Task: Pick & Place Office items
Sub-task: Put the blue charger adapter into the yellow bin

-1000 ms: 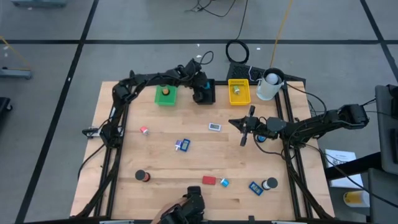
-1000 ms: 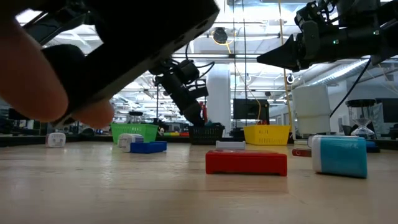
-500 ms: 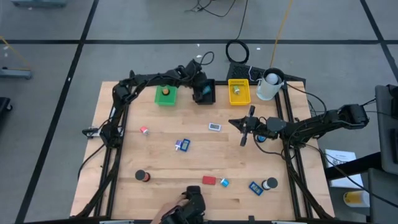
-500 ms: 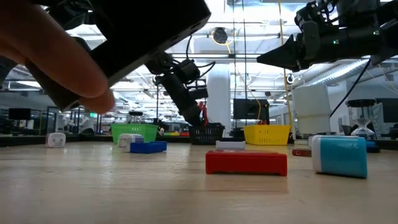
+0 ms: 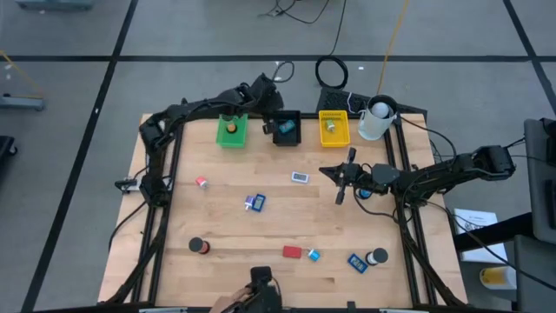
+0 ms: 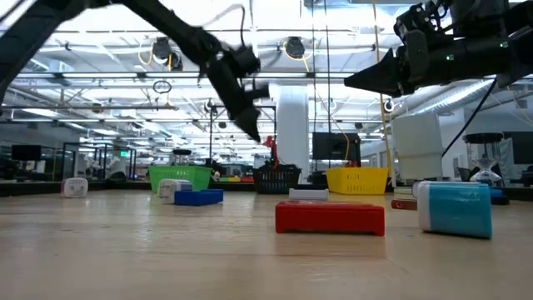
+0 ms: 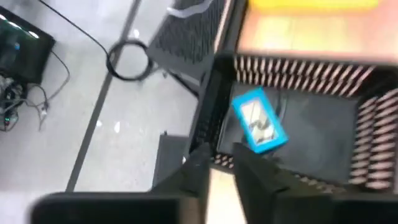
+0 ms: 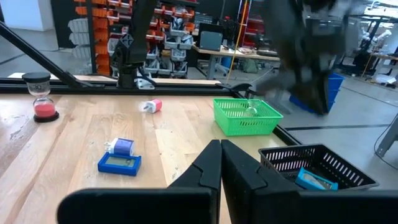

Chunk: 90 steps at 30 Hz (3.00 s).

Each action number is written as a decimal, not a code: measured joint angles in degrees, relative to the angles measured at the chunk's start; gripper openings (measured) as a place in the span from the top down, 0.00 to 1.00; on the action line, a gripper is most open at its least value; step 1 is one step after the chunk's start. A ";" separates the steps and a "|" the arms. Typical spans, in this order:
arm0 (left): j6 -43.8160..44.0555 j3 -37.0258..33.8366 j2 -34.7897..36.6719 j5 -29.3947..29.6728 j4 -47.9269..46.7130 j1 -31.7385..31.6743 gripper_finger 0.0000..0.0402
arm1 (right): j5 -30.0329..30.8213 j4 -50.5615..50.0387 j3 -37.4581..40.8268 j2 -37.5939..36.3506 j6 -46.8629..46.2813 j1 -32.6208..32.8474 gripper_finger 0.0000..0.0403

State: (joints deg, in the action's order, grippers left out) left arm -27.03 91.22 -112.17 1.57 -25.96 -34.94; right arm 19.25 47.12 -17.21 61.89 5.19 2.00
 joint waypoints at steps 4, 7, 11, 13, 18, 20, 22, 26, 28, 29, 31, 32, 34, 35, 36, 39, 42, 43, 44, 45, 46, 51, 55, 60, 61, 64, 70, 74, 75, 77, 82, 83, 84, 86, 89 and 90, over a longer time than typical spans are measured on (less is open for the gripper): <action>3.00 -2.48 5.84 -3.87 0.76 1.36 0.98 | 0.00 -0.74 0.01 0.00 0.00 0.00 1.00; 4.84 -8.95 11.53 -4.97 7.85 2.30 0.96 | 0.00 -1.11 0.02 0.00 0.00 -0.01 1.00; 7.90 -21.42 20.16 -4.75 20.07 2.96 0.97 | -0.02 -2.79 0.02 0.00 -0.84 0.00 1.00; 11.24 -27.25 23.93 -4.54 23.89 2.83 0.99 | 0.00 -2.79 0.02 0.00 -1.05 -0.02 1.00; 14.87 -36.88 32.77 -5.68 23.72 2.83 0.97 | -0.02 -1.86 0.02 0.00 -1.03 -0.07 1.00; 13.99 -41.15 36.74 -7.76 23.69 3.33 0.98 | -0.02 -1.98 0.02 0.00 -1.03 -0.07 1.00; 13.71 -45.71 40.65 -9.32 25.69 3.97 0.99 | -0.02 -2.00 0.02 0.00 -1.04 -0.07 1.00; 15.20 -55.62 49.23 -9.36 32.21 5.41 0.97 | 0.00 -1.93 0.02 0.00 -1.05 -0.17 1.00; 15.93 -59.97 53.27 -9.22 34.83 6.03 0.97 | 0.08 -1.96 0.02 0.00 -1.30 -0.17 1.00; 16.24 -61.83 55.41 -9.19 35.94 6.39 0.97 | 0.11 -2.02 0.02 0.00 -1.47 -0.17 1.00; 16.14 -65.34 59.46 -9.19 36.98 7.07 0.97 | 0.11 -2.19 0.02 0.00 -1.49 -0.17 1.00; 15.62 -66.76 61.37 -9.19 37.06 7.38 0.98 | 0.16 -2.33 0.02 0.00 -1.49 -0.17 1.00; 15.09 -69.73 64.84 -9.14 37.09 7.94 0.99 | 0.20 -2.26 0.02 0.00 -1.49 -0.17 1.00; 15.09 -71.12 66.43 -9.14 37.10 8.19 0.99 | 0.20 -2.13 0.02 0.00 -1.48 -0.17 1.00; 15.12 -72.55 68.00 -9.14 37.78 8.42 0.99 | 0.19 -2.03 0.02 0.00 -1.46 -0.17 1.00; 15.56 -77.22 71.52 -9.21 41.82 9.03 0.96 | 0.17 -1.75 0.02 0.00 -1.49 -0.17 1.00; 15.62 -82.07 73.68 -9.73 46.55 9.74 0.96 | 0.15 -1.45 0.02 0.00 -1.49 -0.17 1.00; 15.93 -83.72 74.19 -10.16 48.67 10.02 0.97 | 0.15 -1.45 0.02 0.00 -1.49 -0.17 1.00; 16.31 -85.31 74.63 -10.60 50.93 10.27 0.98 | 0.15 -1.43 0.02 0.00 -1.49 -0.17 1.00; 16.65 -86.99 75.00 -11.07 53.05 10.53 0.99 | 0.15 -1.39 0.02 0.00 -1.49 -0.17 1.00; 16.70 -88.64 75.25 -11.66 55.13 10.81 0.99 | 0.15 -1.33 0.02 0.00 -1.49 -0.17 1.00; 17.25 -90.38 76.00 -12.05 54.88 12.13 0.96 | 0.26 -6.03 -2.41 0.00 -1.53 -0.17 1.00; 17.01 -90.38 75.79 -12.08 54.82 13.04 0.97 | 0.35 -14.13 -6.36 0.00 -2.94 -0.17 1.00; 17.49 -90.38 75.86 -12.07 54.72 13.66 0.98 | 0.50 -30.70 -12.77 0.00 -9.22 -0.17 1.00; 17.85 -90.38 75.85 -12.07 54.74 13.73 0.97 | 0.50 -33.78 -13.86 0.00 -10.84 -0.17 0.99; 18.19 -90.38 75.86 -12.07 54.92 13.76 0.93 | 0.46 -41.15 -16.34 0.02 -14.92 -0.17 0.95; 18.26 -90.38 75.86 -12.05 54.96 13.75 0.91 | 0.23 -53.13 -20.82 0.01 -22.49 1.70 0.82; 18.26 -90.38 75.84 -12.04 55.30 13.77 0.91 | 0.24 -60.89 -24.26 0.75 -28.03 4.74 0.74; 18.26 -90.38 75.84 -12.04 55.55 13.78 0.91 | 0.24 -62.58 -25.06 1.10 -29.08 5.65 0.73; 18.30 -90.38 75.84 -12.03 55.84 13.78 0.91 | 0.66 -64.78 -26.84 2.45 -30.94 7.52 0.70; 18.39 -90.38 75.81 -12.03 55.84 13.78 0.91 | 5.09 -68.65 -30.60 6.26 -34.20 11.95 0.63; 18.58 -90.38 75.81 -12.01 55.79 13.77 0.91 | 5.52 -69.02 -31.08 6.91 -34.60 12.45 0.61; 18.61 -90.38 75.81 -11.99 55.64 13.77 0.91 | 6.20 -69.05 -31.47 7.53 -34.69 12.92 0.59; 18.62 -90.38 75.81 -12.01 55.55 13.78 0.91 | 6.40 -69.21 -32.10 8.60 -34.74 13.63 0.54; 18.64 -90.38 75.81 -11.98 55.22 13.77 0.91 | 6.38 -69.30 -32.24 9.58 -35.48 13.88 0.47; 18.63 -90.38 75.81 -11.99 55.20 13.76 0.91 | 6.36 -69.32 -32.24 9.80 -35.81 13.88 0.44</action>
State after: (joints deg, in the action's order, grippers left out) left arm -8.40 0.84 -36.36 -10.42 29.23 -21.18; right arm 25.61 -22.20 -49.45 71.68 -30.62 15.88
